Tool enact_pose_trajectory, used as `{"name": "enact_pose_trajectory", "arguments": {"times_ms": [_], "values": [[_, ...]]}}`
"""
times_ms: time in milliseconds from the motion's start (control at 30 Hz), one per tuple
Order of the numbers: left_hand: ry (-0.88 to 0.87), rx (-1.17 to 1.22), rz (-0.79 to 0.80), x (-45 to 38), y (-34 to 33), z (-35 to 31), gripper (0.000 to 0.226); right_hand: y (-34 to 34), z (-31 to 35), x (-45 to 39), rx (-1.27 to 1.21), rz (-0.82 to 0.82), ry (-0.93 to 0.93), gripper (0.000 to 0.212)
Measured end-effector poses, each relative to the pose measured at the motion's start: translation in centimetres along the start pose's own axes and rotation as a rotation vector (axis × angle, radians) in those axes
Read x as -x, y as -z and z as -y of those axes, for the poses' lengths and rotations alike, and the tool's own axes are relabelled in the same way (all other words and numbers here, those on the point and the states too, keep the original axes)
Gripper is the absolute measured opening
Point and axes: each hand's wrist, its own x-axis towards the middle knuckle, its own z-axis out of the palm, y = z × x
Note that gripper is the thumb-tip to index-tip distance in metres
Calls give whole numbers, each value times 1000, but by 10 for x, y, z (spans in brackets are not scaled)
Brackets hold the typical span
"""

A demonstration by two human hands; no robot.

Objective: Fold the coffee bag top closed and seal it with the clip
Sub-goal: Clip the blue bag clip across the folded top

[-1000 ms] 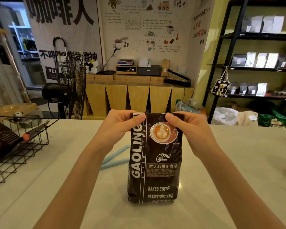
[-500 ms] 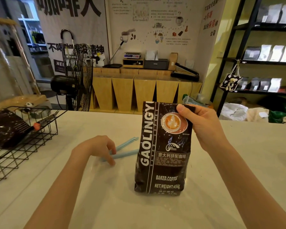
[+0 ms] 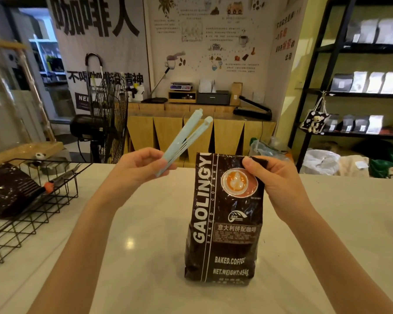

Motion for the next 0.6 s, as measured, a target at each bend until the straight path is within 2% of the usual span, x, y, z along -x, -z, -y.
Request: {"name": "enact_pose_trajectory", "arguments": {"times_ms": [167,267,433,600], "values": [[-122,-71,114,10,-23,-28,20,0,0,1,-17,8,0,20],[-156,-99,70,10,-32,-30,17,-1,-1,1,-30,12,-3,18],[-135,17,46,11,-45,-30,35,-3,-1,2,-30,3,10,18],[-140,41,12,12,-64,-28,34,-4,-3,4,2,-43,40,21]]}}
